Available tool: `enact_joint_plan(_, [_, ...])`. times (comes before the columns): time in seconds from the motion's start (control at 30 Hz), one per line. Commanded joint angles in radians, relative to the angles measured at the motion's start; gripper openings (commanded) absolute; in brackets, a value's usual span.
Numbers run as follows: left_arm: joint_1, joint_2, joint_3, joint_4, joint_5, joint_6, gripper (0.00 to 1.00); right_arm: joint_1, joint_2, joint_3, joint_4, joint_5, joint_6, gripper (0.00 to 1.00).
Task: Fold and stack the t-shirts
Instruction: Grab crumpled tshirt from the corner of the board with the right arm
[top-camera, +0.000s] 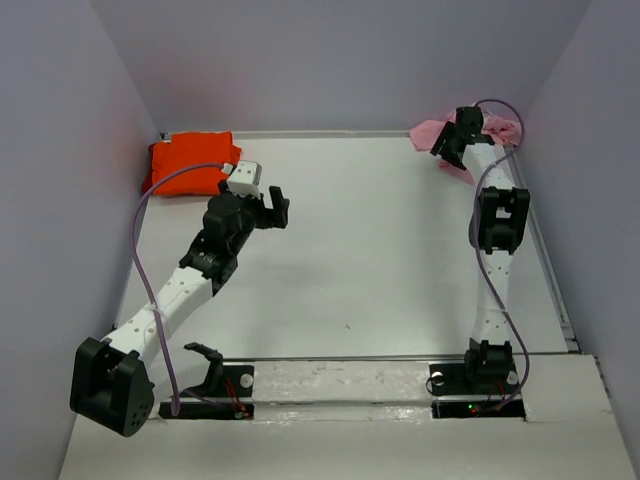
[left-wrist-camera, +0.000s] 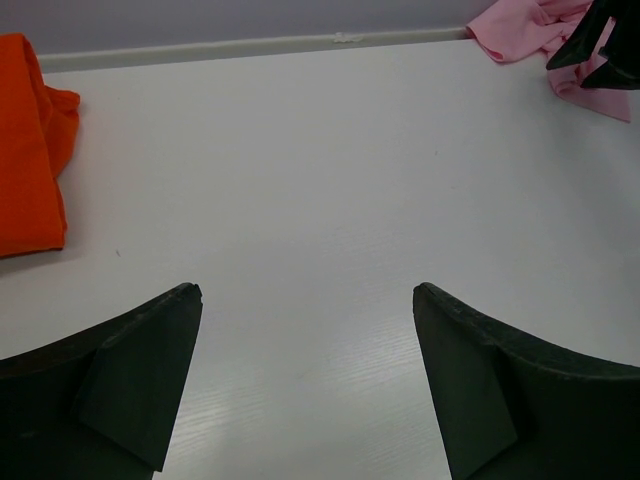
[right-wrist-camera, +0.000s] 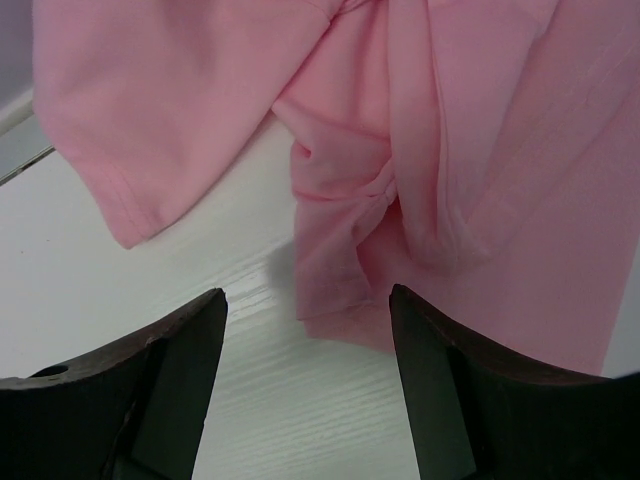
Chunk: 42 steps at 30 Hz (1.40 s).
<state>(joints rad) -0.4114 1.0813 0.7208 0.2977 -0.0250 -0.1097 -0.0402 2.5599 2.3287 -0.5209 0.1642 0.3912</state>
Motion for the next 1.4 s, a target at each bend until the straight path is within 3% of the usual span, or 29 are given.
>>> enact_joint_plan(0.0, [0.017, -0.037, 0.034, 0.035, 0.049, -0.011, 0.96, -0.041, 0.02, 0.052, -0.033, -0.115, 0.063, 0.72])
enact_joint_plan(0.23, [0.034, -0.041, 0.034, 0.043, 0.071, -0.022, 0.96, -0.084, 0.049, 0.064, -0.028, -0.242, 0.1, 0.63])
enact_joint_plan(0.3, [0.039, -0.04, 0.032, 0.044, 0.077, -0.024, 0.96, -0.093, 0.057, 0.066, -0.025, -0.274, 0.11, 0.54])
enact_joint_plan(0.33, [0.04, -0.041, 0.032, 0.046, 0.076, -0.024, 0.96, -0.093, 0.059, 0.066, -0.022, -0.29, 0.11, 0.41])
enact_joint_plan(0.4, [0.04, -0.041, 0.032, 0.046, 0.079, -0.025, 0.96, -0.093, 0.065, 0.064, -0.013, -0.324, 0.112, 0.26])
enact_joint_plan(0.5, [0.042, -0.043, 0.031, 0.046, 0.08, -0.022, 0.96, -0.093, 0.066, 0.06, -0.01, -0.342, 0.113, 0.17])
enact_joint_plan(0.57, [0.04, -0.043, 0.029, 0.046, 0.077, -0.022, 0.96, -0.093, 0.068, 0.057, -0.007, -0.365, 0.117, 0.0])
enact_joint_plan(0.77, [0.045, -0.037, 0.031, 0.049, 0.077, -0.025, 0.96, -0.093, 0.019, -0.006, 0.007, -0.405, 0.104, 0.0])
enact_joint_plan(0.87, [0.049, -0.032, 0.032, 0.049, 0.086, -0.031, 0.96, -0.093, -0.052, -0.127, 0.047, -0.413, 0.104, 0.0])
enact_joint_plan(0.97, [0.056, -0.032, 0.031, 0.052, 0.091, -0.038, 0.96, -0.055, -0.19, -0.287, 0.128, -0.396, 0.109, 0.0])
enact_joint_plan(1.13, [0.059, -0.026, 0.031, 0.052, 0.094, -0.042, 0.96, 0.032, -0.404, -0.419, 0.154, -0.362, 0.086, 0.0])
enact_joint_plan(1.37, [0.057, -0.026, 0.02, 0.066, 0.089, -0.044, 0.96, 0.174, -0.749, -0.853, 0.289, -0.371, 0.123, 0.0])
